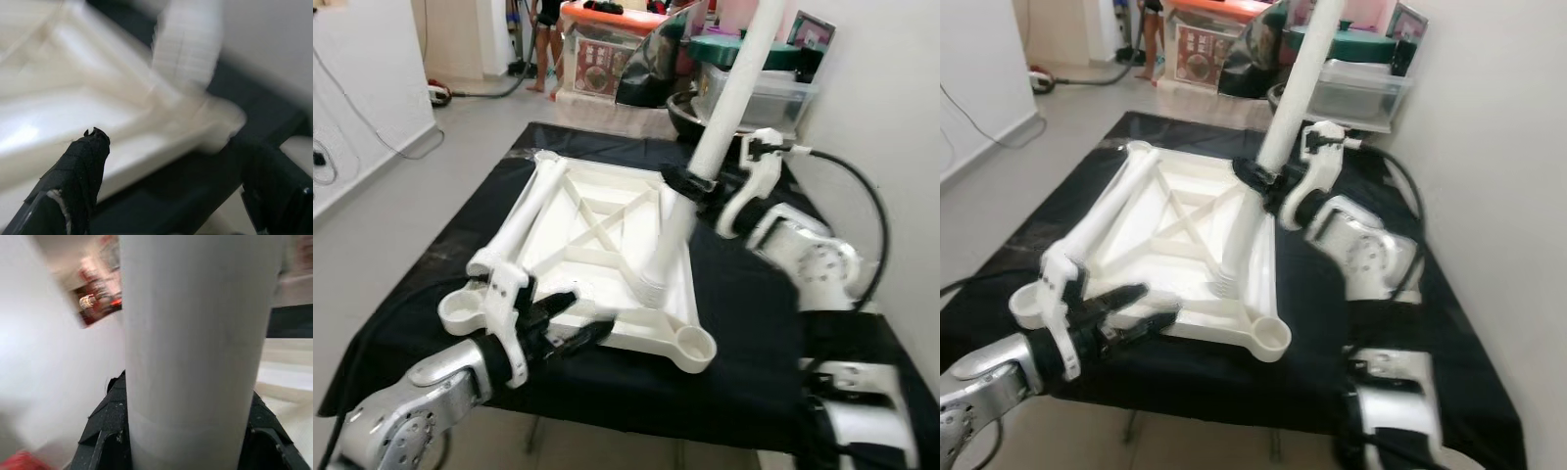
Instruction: Building children table
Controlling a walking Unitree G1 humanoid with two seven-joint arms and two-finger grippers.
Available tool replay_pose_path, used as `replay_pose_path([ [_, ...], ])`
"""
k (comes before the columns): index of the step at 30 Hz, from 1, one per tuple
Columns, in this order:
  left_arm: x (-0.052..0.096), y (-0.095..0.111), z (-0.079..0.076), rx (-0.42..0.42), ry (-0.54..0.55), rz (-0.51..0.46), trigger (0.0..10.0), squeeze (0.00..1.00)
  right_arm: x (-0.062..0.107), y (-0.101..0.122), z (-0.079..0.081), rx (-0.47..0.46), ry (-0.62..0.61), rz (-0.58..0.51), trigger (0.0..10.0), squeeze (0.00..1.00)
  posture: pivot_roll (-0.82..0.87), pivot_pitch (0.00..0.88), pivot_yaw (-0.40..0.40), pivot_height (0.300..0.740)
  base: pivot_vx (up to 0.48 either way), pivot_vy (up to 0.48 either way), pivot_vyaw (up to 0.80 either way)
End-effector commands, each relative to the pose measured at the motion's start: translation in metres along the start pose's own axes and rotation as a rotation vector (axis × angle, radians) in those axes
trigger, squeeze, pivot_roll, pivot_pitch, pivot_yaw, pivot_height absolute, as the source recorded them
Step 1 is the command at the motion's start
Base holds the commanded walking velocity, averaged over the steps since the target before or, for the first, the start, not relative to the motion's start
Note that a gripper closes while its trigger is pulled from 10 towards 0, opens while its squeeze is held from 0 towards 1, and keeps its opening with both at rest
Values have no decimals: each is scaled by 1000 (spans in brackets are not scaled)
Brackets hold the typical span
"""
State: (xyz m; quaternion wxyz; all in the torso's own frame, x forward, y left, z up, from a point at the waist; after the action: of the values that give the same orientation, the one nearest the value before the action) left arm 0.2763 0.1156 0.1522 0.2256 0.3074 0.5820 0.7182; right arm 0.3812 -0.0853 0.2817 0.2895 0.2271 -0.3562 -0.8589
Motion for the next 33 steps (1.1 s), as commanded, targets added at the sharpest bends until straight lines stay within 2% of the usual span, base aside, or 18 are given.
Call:
replay_pose_path([
  [1, -4, -2, -1, -95, 4, 38, 10000, 0, -3, -4, 19, -12, 58, -27, 0, 0, 96, 0, -138, 740, 0, 0, 0],
  [2, -7, 1, 0, -136, 9, 44, 10000, 0, -8, -16, 34, -36, 109, -25, 0, 0, 98, 0, -137, 740, 0, 0, 0],
  [4, -7, 1, 0, -136, 9, 44, 10000, 0, -8, -16, 34, -36, 109, -25, 0, 0, 98, 0, -137, 740, 0, 0, 0],
  [6, -11, 6, 2, -158, 12, 31, 10000, 0, -14, -29, 47, -59, 155, -16, 0, 0, 99, 0, -137, 740, 0, 0, 0],
  [8, -11, 6, 2, -158, 12, 31, 10000, 0, -14, -29, 47, -59, 155, -16, 0, 0, 99, 0, -137, 740, 0, 0, 0],
  [10, -13, 14, 6, -197, 33, 8, 10000, 0, -17, -42, 58, -66, 194, 14, 0, 0, 101, 0, -139, 740, 0, 0, 0],
  [13, -15, 22, 7, -226, 46, -21, 10000, 0, -19, -52, 63, -67, 210, 38, 0, 0, 106, 0, -143, 740, 0, 0, 0],
  [21, -23, 27, -7, -250, -10, -52, 10000, 0, -20, -64, 59, -41, 168, 45, 0, 0, 104, 0, -142, 740, 0, 0, 0],
  [28, -25, 23, -9, -239, -17, -45, 10000, 0, -20, -66, 57, -37, 158, 38, 0, 0, 101, 0, -135, 740, 0, 0, 0],
  [29, -26, 20, -8, -232, -20, -36, 0, 0, -20, -65, 58, -37, 160, 36, 0, 0, 101, 0, -135, 740, 0, 0, 0],
  [33, -26, 18, -7, -226, -18, -32, 0, 0, -19, -65, 58, -36, 162, 33, 0, 0, 96, 0, -131, 740, 0, 0, 0],
])
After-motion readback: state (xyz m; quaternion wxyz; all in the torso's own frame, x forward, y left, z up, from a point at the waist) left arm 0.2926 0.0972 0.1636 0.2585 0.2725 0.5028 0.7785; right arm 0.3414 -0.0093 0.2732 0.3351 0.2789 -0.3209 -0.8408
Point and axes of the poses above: a point about 5 cm out from each wrist's last joint towards the gripper, its own x axis pointing back from the gripper into the wrist, its own y axis along the axis of the wrist's last joint, z = x × y, the point moved 4 cm from there along -x, pointing out of the wrist towards the gripper, and after that the axes turned 15 degrees about -x, right-handed, at the moved point
